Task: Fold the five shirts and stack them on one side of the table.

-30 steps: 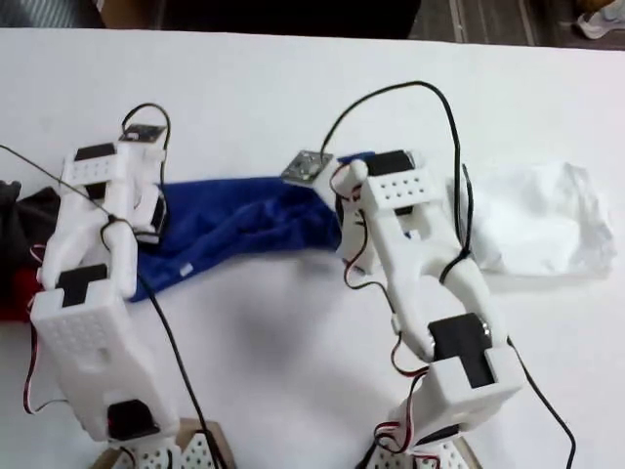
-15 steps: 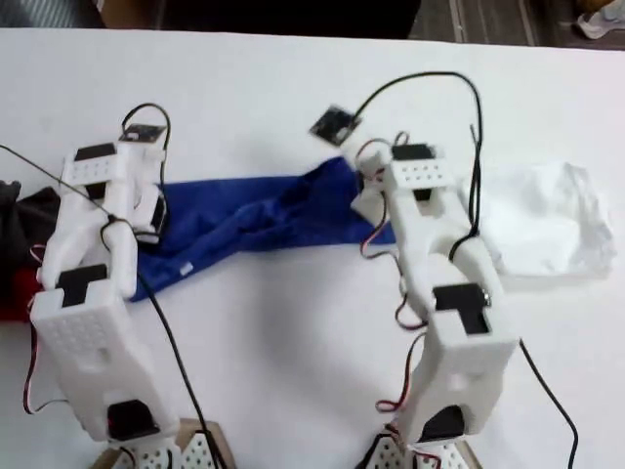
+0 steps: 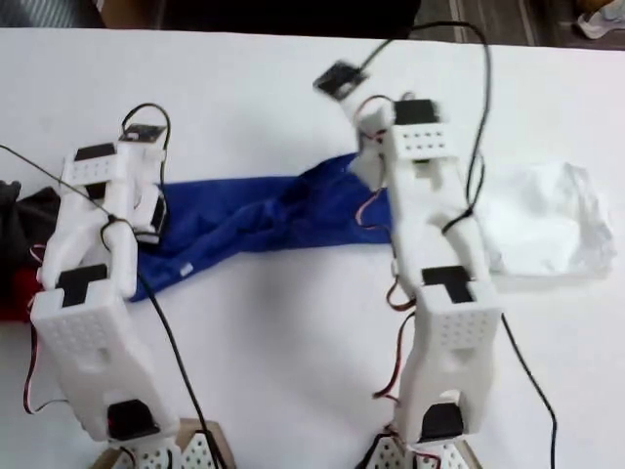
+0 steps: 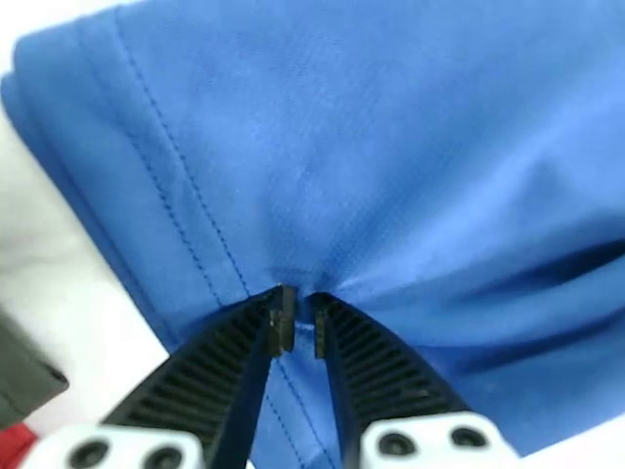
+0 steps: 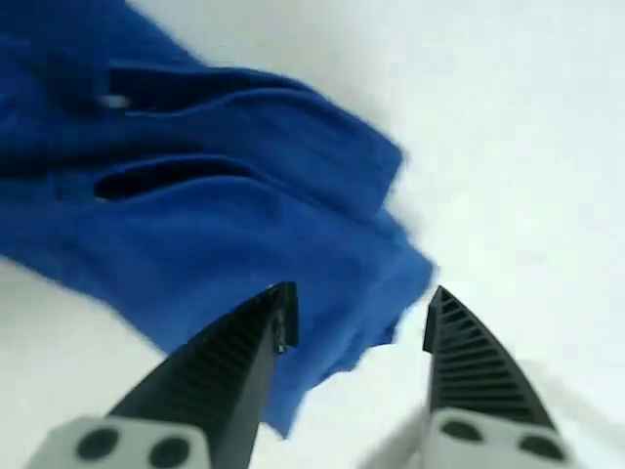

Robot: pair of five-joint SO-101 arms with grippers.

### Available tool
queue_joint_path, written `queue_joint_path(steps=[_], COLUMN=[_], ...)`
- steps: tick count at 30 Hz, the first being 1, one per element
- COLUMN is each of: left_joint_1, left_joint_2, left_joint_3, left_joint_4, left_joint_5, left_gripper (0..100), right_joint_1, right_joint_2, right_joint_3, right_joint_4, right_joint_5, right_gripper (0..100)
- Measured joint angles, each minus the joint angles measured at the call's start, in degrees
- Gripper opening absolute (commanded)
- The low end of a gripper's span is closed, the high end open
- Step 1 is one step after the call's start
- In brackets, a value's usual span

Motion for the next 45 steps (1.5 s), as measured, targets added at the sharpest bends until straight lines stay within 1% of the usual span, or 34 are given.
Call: queue_joint_path(steps=[3, 7, 13, 16, 19, 23, 26, 33, 37, 41, 45], left_joint_1=[0.0, 0.0, 0.0, 0.0, 0.0, 0.0, 0.0, 0.0, 0.0, 0.0, 0.0], left_joint_2=[0.0, 0.0, 0.0, 0.0, 0.0, 0.0, 0.0, 0.0, 0.0, 0.0, 0.0], left_joint_3=[0.0, 0.0, 0.0, 0.0, 0.0, 0.0, 0.0, 0.0, 0.0, 0.0, 0.0], left_joint_4=[0.0, 0.0, 0.0, 0.0, 0.0, 0.0, 0.0, 0.0, 0.0, 0.0, 0.0], left_joint_5=[0.0, 0.0, 0.0, 0.0, 0.0, 0.0, 0.0, 0.0, 0.0, 0.0, 0.0], left_gripper=[7, 7, 7, 7, 7, 7, 7, 7, 7, 7, 7], right_joint_1=[-4.0, -6.9, -8.2, -9.1, -10.1, -11.4, -11.8, -11.9, -12.0, -12.0, -12.0], right_joint_2=[0.3, 2.3, 9.0, 10.4, 10.5, 10.6, 11.1, 17.4, 17.7, 17.1, 11.6], right_joint_3=[0.0, -0.3, -0.3, -1.6, -5.5, -10.1, -10.6, -11.4, -12.0, -16.1, -20.6], right_joint_4=[4.0, 2.5, -6.2, -9.0, -9.6, -9.8, -10.0, -10.9, -11.4, -6.9, 2.0], right_joint_5=[0.0, -0.4, -0.4, -3.0, -5.3, -6.0, -6.0, -6.0, -6.0, -6.0, -6.0], right_gripper=[21.5, 21.5, 21.5, 21.5, 21.5, 21.5, 21.5, 21.5, 21.5, 21.5, 21.5])
